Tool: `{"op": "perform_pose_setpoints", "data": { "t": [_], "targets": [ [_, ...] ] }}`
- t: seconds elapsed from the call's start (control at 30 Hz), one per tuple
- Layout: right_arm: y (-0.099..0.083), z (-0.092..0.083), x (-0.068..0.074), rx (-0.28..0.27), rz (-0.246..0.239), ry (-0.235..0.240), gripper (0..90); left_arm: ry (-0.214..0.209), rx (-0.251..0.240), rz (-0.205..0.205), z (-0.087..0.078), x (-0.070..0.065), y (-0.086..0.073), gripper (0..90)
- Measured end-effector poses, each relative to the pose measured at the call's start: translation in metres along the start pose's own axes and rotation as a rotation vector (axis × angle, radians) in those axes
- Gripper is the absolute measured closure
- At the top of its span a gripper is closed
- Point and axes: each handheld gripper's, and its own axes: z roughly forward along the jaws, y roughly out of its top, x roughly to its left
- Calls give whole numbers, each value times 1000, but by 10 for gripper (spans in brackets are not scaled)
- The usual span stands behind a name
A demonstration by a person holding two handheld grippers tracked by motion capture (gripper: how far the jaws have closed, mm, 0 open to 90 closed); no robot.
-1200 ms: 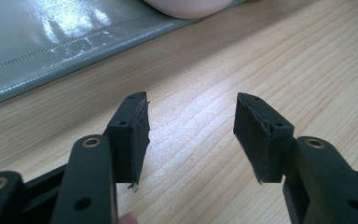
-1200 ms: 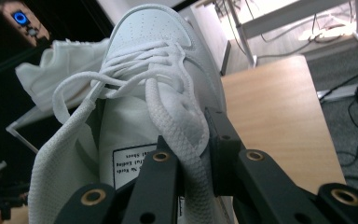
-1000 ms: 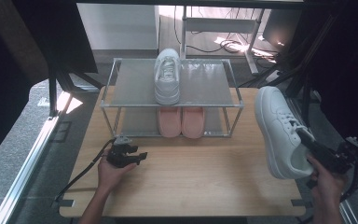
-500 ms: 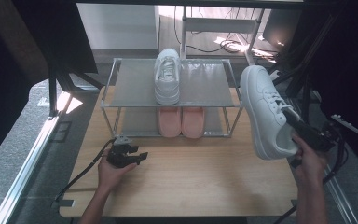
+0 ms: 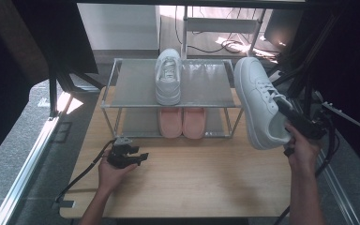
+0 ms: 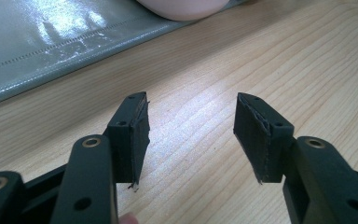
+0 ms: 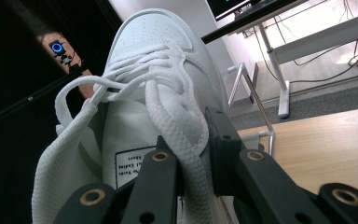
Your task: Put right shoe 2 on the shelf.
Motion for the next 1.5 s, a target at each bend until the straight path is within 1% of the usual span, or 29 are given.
{"op": "perform_pose_setpoints", "data": {
  "t": [0.2,0.27,0.53,0.63,0.73,0.87,1.0,1.03,1.2,1.23,1.37,1.5],
  "targets": [
    [8,12,9,-13,2,-8,825,-2,-1,0,0,0,0,462],
    [10,17,12,-11,-3,-10,825,-2,-1,0,0,0,0,462],
    [19,37,28,-9,-7,6,823,-2,3,0,0,0,0,462],
    [20,46,33,-5,0,8,821,-3,-2,1,0,1,0,462],
    [23,55,34,-2,10,8,820,-3,-4,1,0,1,0,462],
    [24,68,36,0,22,-10,821,-5,2,-4,1,2,-1,462],
    [24,82,38,8,39,-17,820,-5,1,-4,1,2,-1,462],
    [25,86,39,10,35,-21,820,-5,1,-4,1,2,-1,462],
    [25,102,48,9,39,-24,819,-5,-6,-8,0,3,-1,462],
    [25,104,50,10,50,-22,819,-5,-5,-8,0,3,-1,462],
    [25,116,58,-4,52,-24,817,-7,-8,-7,0,3,-1,462],
    [25,129,66,-1,64,-37,816,-9,-10,-9,-1,3,-1,462]
  ]
}}
